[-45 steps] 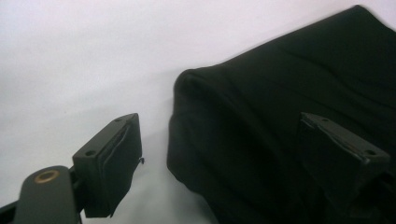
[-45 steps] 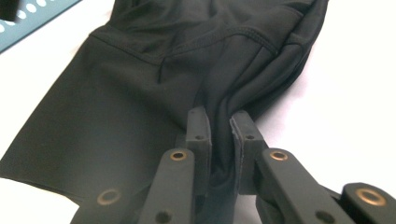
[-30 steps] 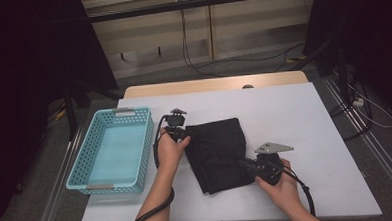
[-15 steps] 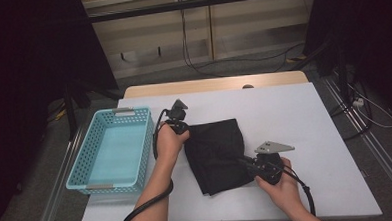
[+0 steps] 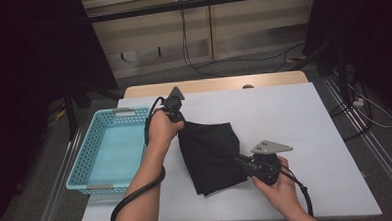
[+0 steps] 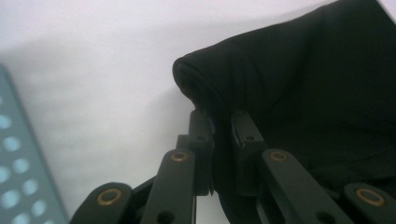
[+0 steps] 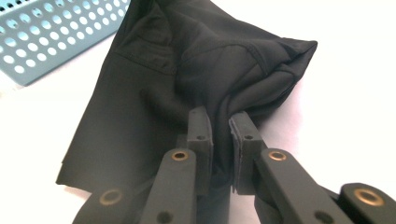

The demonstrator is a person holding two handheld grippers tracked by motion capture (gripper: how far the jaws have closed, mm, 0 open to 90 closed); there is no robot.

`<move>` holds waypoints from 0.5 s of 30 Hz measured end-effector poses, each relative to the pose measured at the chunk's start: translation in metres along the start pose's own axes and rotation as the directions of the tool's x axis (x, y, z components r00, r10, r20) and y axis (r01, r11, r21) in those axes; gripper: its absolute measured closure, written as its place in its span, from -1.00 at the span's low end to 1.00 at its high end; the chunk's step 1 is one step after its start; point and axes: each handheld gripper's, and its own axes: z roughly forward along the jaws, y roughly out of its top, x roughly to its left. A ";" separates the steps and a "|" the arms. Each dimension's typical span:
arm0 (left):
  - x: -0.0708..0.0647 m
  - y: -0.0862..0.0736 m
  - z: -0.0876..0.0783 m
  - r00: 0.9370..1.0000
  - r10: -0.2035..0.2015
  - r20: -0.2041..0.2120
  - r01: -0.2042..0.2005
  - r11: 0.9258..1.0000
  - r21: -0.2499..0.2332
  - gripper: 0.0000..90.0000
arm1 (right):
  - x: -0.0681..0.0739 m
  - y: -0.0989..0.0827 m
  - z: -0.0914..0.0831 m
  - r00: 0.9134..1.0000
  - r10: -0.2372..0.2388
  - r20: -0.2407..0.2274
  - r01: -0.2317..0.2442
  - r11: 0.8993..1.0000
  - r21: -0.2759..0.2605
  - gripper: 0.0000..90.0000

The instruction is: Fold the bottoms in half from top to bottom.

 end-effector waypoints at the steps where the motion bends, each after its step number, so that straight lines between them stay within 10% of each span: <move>1: 0.001 0.000 -0.003 1.000 -0.006 -0.001 0.006 1.000 0.002 0.80 | 0.001 0.001 0.000 1.000 -0.001 -0.002 0.001 1.000 -0.005 0.81; 15: 0.021 0.000 -0.043 0.999 -0.041 0.002 0.041 0.998 0.038 0.80 | 0.024 0.017 0.002 0.998 -0.031 -0.048 0.027 0.997 -0.073 0.81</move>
